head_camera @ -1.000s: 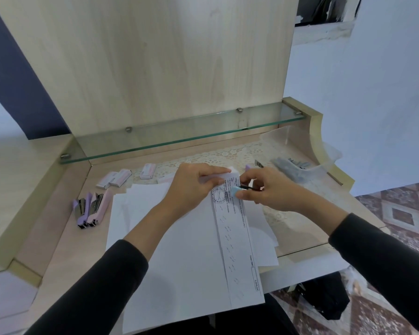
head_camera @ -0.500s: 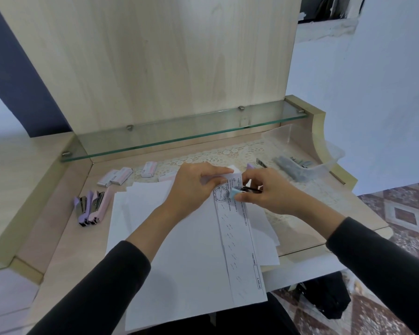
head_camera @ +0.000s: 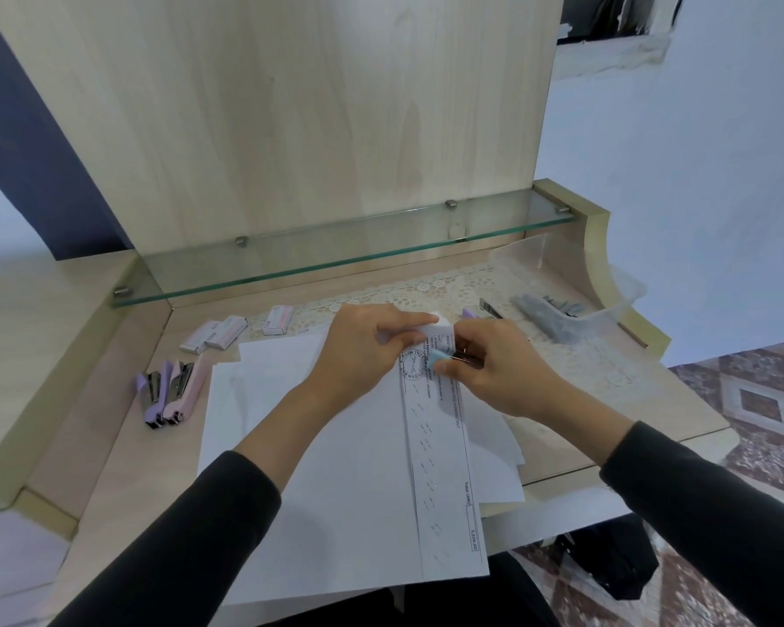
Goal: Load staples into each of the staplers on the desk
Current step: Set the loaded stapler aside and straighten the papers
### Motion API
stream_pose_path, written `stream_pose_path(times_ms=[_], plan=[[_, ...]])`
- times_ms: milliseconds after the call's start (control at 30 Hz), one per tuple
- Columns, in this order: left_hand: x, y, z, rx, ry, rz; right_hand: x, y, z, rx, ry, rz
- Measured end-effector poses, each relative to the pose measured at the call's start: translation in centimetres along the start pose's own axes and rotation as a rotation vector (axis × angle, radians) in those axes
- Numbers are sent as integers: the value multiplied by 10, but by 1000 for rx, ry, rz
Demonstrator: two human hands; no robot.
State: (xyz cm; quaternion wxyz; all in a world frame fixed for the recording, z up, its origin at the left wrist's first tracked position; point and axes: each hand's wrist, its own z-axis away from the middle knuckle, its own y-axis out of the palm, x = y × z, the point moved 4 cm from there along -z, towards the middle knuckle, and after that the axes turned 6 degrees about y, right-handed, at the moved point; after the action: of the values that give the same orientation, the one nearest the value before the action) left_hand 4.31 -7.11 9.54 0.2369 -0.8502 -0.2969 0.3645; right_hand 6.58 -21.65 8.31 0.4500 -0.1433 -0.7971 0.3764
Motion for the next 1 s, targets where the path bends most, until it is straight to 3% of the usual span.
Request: stream_pose_path(times_ms=[200, 800, 1000], plan=[[2, 0, 0, 30, 20, 4, -13, 2, 4, 98, 64, -78], [4, 4, -1, 54, 12, 8, -11, -3, 3, 16, 1, -26], [14, 3, -2, 72, -36, -13, -20, -1, 5, 163, 62, -61]])
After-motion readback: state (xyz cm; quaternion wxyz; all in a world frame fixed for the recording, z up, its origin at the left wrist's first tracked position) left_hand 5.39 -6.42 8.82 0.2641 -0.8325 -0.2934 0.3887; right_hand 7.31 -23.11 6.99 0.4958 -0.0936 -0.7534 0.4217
